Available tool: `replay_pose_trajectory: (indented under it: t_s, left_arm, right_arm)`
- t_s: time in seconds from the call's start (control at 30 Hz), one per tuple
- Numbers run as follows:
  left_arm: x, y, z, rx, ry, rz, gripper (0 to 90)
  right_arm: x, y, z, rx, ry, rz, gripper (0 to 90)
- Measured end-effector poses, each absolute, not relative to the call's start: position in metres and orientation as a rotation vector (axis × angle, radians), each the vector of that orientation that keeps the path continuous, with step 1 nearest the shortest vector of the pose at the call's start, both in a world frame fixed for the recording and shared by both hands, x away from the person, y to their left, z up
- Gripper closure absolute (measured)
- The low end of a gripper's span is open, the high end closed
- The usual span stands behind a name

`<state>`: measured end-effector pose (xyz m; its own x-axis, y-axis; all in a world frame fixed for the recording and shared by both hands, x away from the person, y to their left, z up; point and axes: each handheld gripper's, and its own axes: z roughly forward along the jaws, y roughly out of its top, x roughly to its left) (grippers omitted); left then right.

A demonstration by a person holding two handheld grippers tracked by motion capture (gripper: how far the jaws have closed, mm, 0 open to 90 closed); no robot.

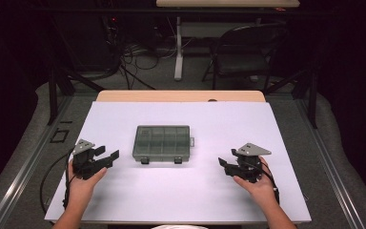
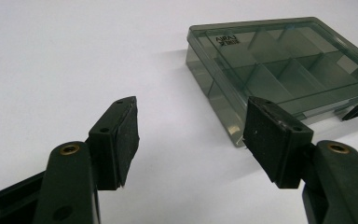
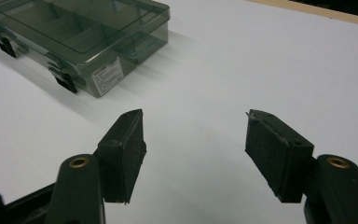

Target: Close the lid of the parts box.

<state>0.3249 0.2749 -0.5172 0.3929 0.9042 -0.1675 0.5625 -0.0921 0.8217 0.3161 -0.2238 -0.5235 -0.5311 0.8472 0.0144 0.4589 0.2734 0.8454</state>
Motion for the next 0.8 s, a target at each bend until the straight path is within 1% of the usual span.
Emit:
replay_pose_trajectory:
  t_s: [0.4,0.8]
  left_arm:
    - [0.323,0.283,-0.527,1.795,1.306,0.519,35.3]
    - [0.328,0.281,-0.532,1.825,1.292,0.53,35.3]
  right_arm:
    - [0.31,-0.243,-0.531,1.244,2.07,1.142,36.6]
    - [0.315,-0.24,-0.539,1.26,2.112,1.147,36.3]
